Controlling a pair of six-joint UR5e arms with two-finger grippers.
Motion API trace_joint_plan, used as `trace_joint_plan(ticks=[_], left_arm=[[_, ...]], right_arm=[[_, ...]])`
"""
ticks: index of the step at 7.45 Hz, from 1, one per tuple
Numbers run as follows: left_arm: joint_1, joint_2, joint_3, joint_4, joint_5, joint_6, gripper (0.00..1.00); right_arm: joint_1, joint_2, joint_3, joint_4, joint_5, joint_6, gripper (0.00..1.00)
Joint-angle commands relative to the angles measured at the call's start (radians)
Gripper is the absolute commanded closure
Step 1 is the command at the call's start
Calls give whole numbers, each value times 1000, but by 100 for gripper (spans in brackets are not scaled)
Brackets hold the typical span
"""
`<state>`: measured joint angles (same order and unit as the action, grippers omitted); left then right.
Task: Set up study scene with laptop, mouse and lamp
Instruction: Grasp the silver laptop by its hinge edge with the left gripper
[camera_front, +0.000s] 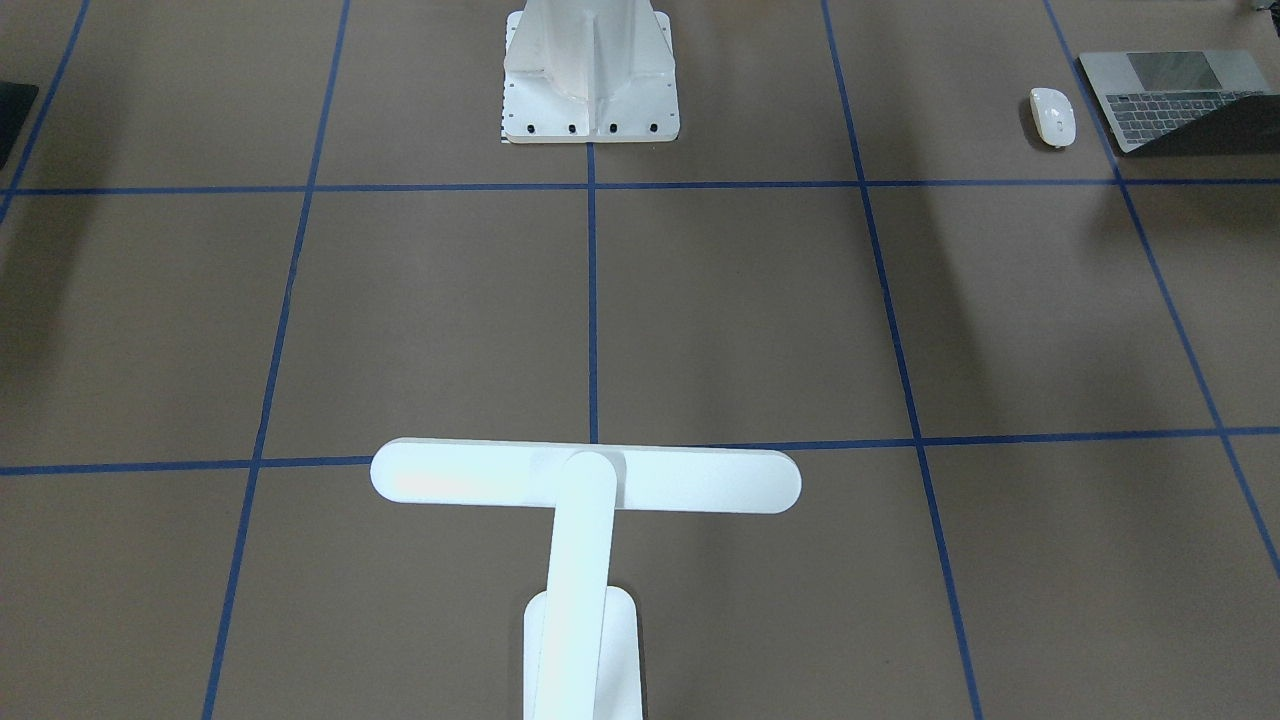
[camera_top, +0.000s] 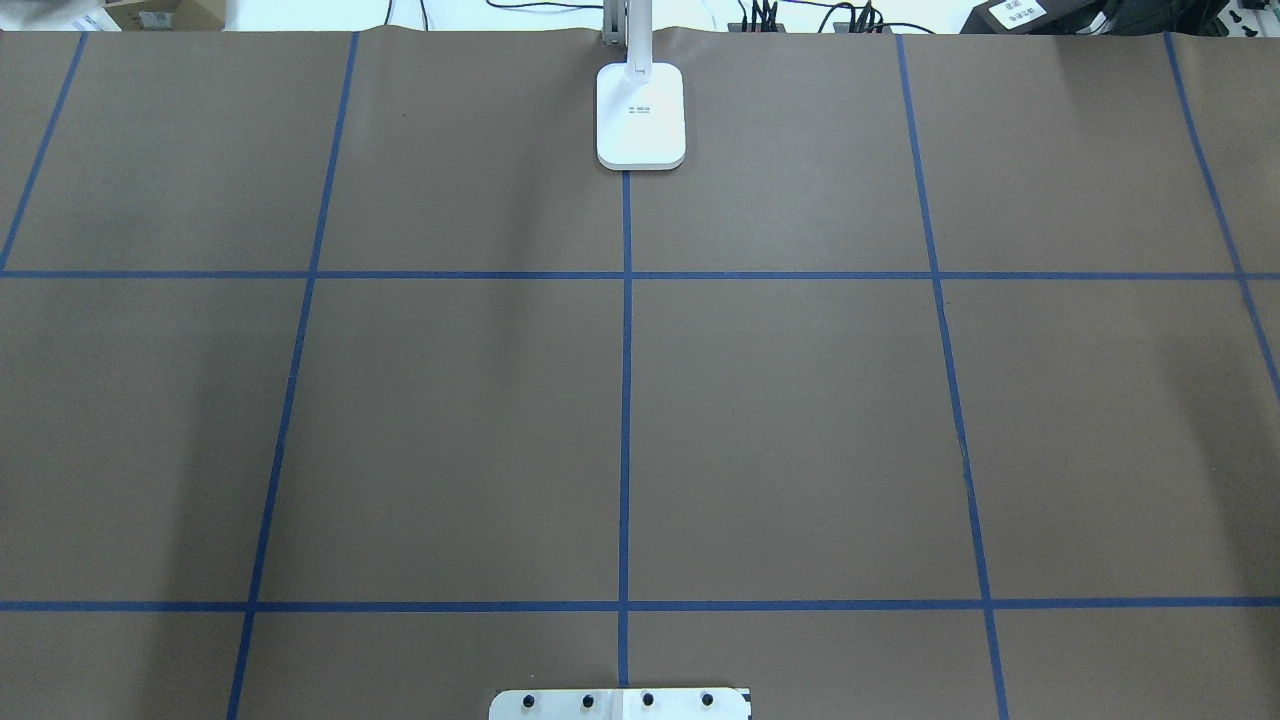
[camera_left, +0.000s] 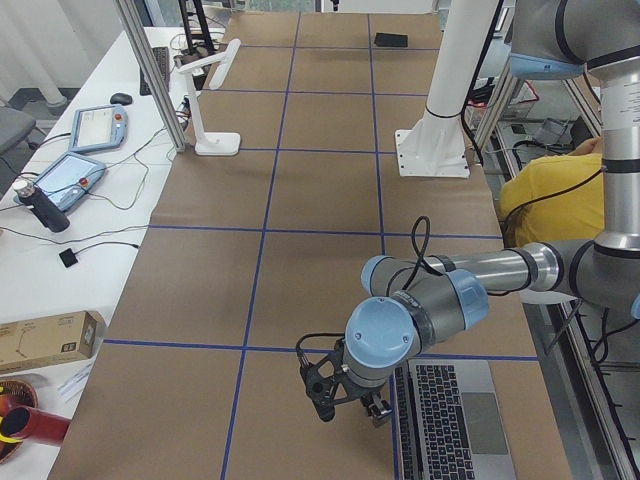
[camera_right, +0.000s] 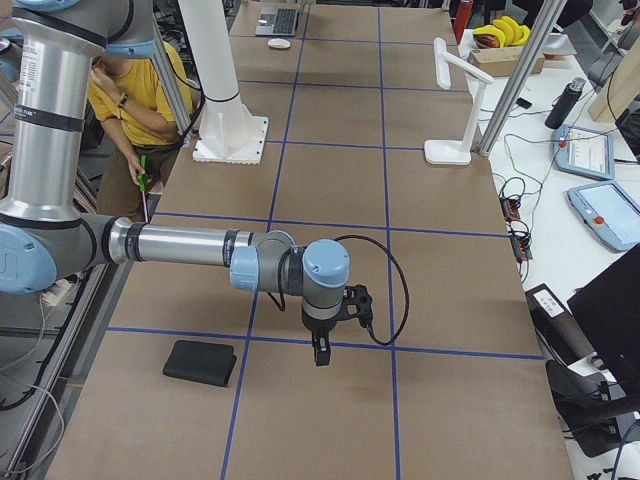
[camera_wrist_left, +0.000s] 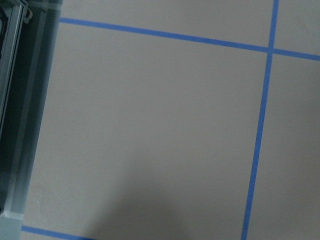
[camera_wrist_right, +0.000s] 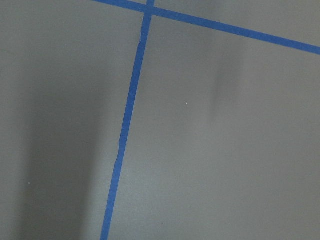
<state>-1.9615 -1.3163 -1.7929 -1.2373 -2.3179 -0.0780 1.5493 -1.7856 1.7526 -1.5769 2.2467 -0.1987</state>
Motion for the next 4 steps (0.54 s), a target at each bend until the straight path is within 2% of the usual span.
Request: trace_joint_plan(ticks=[1,3,4], left_arm=[[-30,87,-61,54,-3,-267,0],[-33,100,-39,180,-12,-476,1],[-33,83,30,221,-44,-499,6]], right_arm=[[0,0,1,0,1,1,0],[0,0,2,0,1,1,0],[0,0,2,0,1,1,0]])
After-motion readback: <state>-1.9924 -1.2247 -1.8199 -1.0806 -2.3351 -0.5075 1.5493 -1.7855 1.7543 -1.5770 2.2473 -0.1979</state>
